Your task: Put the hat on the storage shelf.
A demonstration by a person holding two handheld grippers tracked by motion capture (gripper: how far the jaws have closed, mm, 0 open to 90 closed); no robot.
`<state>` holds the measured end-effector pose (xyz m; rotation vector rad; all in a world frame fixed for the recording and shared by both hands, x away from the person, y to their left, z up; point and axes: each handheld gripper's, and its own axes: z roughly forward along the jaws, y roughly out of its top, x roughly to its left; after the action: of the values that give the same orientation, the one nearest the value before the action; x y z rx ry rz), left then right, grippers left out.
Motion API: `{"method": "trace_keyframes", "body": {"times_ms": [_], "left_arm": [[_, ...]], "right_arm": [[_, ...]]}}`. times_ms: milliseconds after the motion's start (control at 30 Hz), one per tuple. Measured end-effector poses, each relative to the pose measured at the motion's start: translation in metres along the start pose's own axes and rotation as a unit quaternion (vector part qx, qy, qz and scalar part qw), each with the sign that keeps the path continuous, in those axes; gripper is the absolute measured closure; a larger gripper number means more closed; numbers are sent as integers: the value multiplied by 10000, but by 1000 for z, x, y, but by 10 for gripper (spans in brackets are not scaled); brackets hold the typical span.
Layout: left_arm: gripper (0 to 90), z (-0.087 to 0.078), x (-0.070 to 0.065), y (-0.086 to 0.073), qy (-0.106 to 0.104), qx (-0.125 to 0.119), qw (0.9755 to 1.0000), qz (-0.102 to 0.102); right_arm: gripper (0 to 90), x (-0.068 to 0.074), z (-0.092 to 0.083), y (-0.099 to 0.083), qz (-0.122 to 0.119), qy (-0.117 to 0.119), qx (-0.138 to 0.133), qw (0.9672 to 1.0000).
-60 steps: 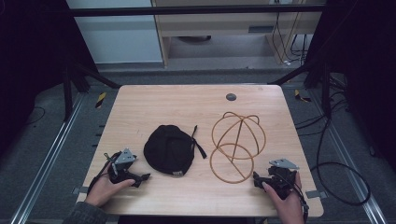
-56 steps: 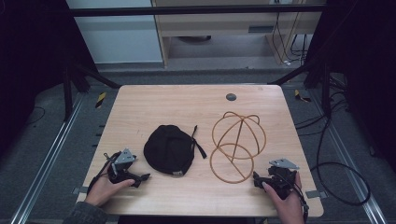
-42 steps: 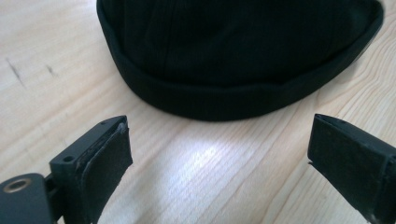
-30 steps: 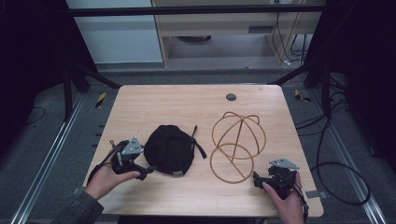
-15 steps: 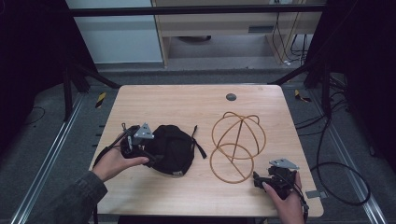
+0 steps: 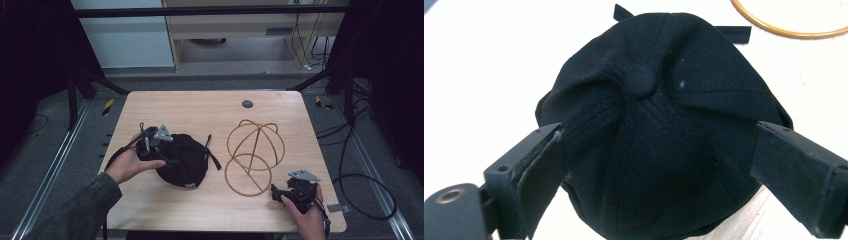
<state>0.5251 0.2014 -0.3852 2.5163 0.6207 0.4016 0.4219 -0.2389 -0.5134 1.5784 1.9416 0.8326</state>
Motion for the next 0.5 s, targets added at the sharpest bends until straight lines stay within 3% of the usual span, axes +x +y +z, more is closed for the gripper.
{"method": "trace_keyframes", "body": {"times_ms": [133, 200, 333, 500], "left_arm": [[160, -1, 2, 10, -15, 66, 10000, 63], [215, -1, 2, 19, -125, 95, 9998, 77], [289, 5, 3, 26, -79, 252, 9996, 137], [429, 14, 7, 28, -197, 357, 9992, 31]], "right_arm": [[4, 0, 0, 0, 1, 1, -2, 10000], [4, 0, 0, 0, 8, 0, -3, 10000], [4, 0, 0, 0, 2, 1, -2, 10000], [4, 0, 0, 0, 2, 0, -1, 10000]]}}
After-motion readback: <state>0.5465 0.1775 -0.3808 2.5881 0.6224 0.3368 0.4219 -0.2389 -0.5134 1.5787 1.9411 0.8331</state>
